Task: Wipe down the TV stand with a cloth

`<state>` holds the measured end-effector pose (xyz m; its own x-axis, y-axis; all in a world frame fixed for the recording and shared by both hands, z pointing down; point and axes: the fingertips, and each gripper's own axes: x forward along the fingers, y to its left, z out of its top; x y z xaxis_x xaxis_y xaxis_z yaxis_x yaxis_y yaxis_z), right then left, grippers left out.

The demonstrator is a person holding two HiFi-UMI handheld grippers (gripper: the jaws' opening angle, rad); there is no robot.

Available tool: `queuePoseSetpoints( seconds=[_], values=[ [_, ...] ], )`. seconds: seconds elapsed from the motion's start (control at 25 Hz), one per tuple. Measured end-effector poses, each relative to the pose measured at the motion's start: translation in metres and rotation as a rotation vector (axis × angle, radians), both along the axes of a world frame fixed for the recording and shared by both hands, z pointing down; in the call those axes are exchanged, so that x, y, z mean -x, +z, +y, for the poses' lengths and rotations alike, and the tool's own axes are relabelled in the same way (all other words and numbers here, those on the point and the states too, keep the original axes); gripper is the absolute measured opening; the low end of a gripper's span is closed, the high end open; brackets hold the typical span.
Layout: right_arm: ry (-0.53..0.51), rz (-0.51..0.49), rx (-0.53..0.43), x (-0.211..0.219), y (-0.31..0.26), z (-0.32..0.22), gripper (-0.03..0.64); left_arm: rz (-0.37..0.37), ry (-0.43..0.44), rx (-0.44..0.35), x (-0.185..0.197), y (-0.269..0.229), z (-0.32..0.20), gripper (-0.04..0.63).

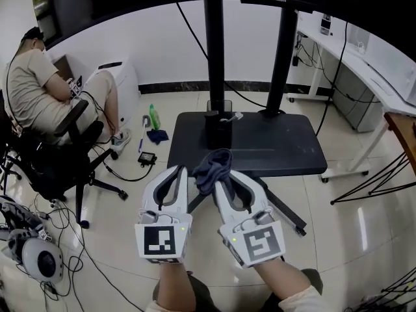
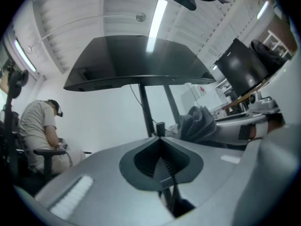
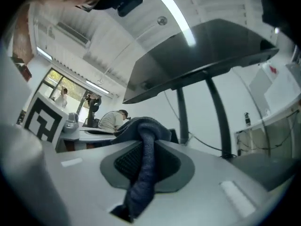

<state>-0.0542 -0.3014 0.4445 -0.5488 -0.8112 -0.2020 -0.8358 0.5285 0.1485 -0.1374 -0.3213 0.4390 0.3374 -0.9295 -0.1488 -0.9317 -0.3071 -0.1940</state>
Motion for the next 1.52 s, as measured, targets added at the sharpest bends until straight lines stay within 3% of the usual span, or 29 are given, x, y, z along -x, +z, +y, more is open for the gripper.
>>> queuePoseSetpoints(
  seconds=[0.04,0.12,0.2,0.36,0.52,0.6,0.72,0.8,1.08,1.24,1.36,1.48,1.52],
  values=[
    [-0.035,-0.015,0.036,0.020,0.000,-0.012,0.058,-0.008,-0.051,-0.025,0.016,-0.001,-0.002,0.099],
    [-0.058,-0.060,-0.026,0.052,-0.022,-0.045,0.058,0.005,-0.099,-0.148,0.044,-0.011,-0.008,0.099],
    [-0.001,-0.064,-0.070,0.076,-0.041,-0.090,0.058,0.033,-0.110,-0.215,0.063,-0.017,-0.010,0.100],
    [0.162,0.022,0.192,0.108,0.012,-0.195,0.057,0.051,-0.131,-0.202,0.078,-0.015,-0.006,0.099],
    [0.274,0.094,0.371,0.103,0.035,-0.260,0.057,0.042,-0.132,-0.147,0.081,-0.011,-0.004,0.099],
    [0.298,0.095,0.421,0.095,0.041,-0.272,0.049,0.062,-0.132,-0.179,0.086,-0.014,-0.005,0.099],
    [0.270,0.096,0.434,0.095,0.044,-0.260,0.049,0.049,-0.142,-0.141,0.093,-0.008,-0.006,0.099],
    [0.205,0.082,0.409,0.101,0.037,-0.231,0.049,0.061,-0.139,-0.175,0.094,-0.010,-0.008,0.099],
    [-0.029,0.022,0.131,0.080,0.010,-0.048,0.049,0.070,-0.130,-0.196,0.087,-0.012,-0.014,0.099],
    [-0.053,-0.015,0.136,0.056,0.029,0.016,0.049,-0.022,-0.116,-0.024,0.068,0.011,-0.018,0.098],
    [0.016,-0.075,0.146,0.005,0.023,-0.001,0.049,-0.029,-0.084,-0.008,0.052,0.013,-0.019,0.100],
    [0.099,-0.142,0.041,-0.063,-0.008,-0.065,0.051,-0.016,-0.058,-0.076,0.039,0.003,-0.016,0.100],
    [0.142,-0.140,0.045,-0.082,-0.019,-0.088,0.051,-0.023,-0.059,-0.065,0.037,0.004,-0.014,0.100]
  ],
)
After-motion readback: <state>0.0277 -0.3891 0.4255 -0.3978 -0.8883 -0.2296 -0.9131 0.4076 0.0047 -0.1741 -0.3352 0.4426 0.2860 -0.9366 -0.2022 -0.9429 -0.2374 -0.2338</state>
